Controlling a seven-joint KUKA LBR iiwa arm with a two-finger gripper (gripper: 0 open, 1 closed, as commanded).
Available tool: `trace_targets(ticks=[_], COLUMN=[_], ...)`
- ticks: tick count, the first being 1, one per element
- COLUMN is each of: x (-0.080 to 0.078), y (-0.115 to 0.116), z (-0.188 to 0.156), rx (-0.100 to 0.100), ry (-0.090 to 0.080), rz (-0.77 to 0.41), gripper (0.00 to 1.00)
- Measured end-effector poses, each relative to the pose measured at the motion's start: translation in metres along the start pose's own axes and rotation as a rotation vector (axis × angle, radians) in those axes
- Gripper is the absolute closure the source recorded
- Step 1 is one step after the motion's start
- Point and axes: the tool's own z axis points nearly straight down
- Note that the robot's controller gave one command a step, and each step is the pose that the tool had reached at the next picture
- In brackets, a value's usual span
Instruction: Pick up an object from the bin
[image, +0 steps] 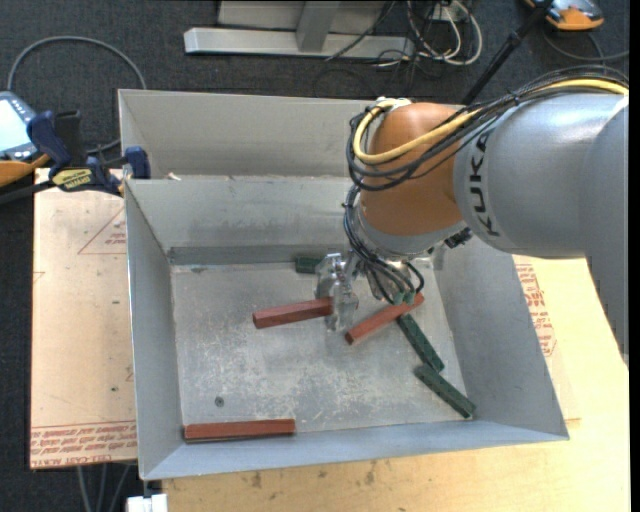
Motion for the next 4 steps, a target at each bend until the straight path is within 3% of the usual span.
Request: trace_targets(ticks=[1,2,3,4], x=[0.002,0.009,0.008,-0.008], y=[0.000,0.033,0.032,0.052], z=[0.005,0.095,0.092,0.000], rx=[0.000,-0.004,-0.003,-0.003], ry=[0.008,0.013,0.009,-0.002], rz=[0.000,-0.350,-0.349,-0.303], gripper=[0.00,0.00,1.00,1.00])
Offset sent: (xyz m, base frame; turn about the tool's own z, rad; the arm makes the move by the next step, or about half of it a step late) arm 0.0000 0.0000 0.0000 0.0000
